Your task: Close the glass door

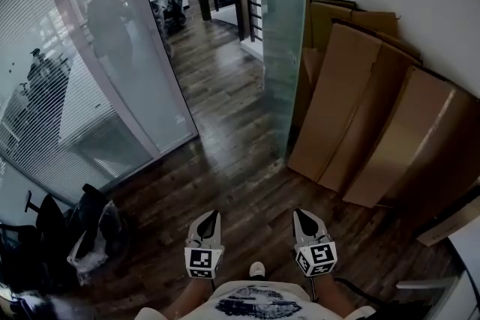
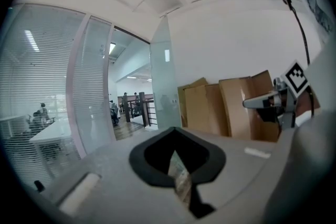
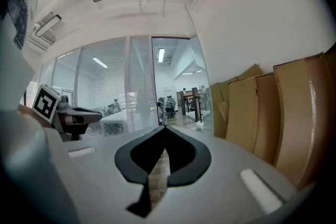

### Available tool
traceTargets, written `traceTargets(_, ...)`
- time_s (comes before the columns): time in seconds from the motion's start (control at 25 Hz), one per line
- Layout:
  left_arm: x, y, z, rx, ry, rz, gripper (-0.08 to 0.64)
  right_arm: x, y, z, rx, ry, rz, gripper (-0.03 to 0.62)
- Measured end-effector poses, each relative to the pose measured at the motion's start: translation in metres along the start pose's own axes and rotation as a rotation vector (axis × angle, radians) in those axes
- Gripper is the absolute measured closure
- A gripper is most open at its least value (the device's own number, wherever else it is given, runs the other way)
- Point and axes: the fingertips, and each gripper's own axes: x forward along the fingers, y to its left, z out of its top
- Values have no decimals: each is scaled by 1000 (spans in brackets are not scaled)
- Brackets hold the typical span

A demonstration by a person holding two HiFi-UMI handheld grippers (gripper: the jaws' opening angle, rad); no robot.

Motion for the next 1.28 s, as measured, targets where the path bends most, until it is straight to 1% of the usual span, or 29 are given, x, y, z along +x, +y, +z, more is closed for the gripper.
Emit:
traceTargets(0.2, 8, 21, -5, -18, 9, 30, 560, 14, -3, 4, -17, 17, -4, 584)
traceTargets(0.36, 12, 29, -8, -31, 9, 50, 560, 26, -6, 3, -20, 26, 12, 584)
traceTargets(0.52, 17, 37, -5, -29, 5, 64, 560, 40, -4, 5, -23, 29, 33, 584)
traceTargets(0.72, 32, 44, -1, -25, -2, 70, 560, 61, -10, 9, -44, 19, 36, 584)
traceTargets(1.0, 72, 57, 1, -27, 4, 81, 560, 103, -32, 14, -40, 16, 52, 584)
traceTargets(1.28, 126, 64, 5, -23, 21, 73, 560, 147, -66, 19, -32, 23, 45, 584)
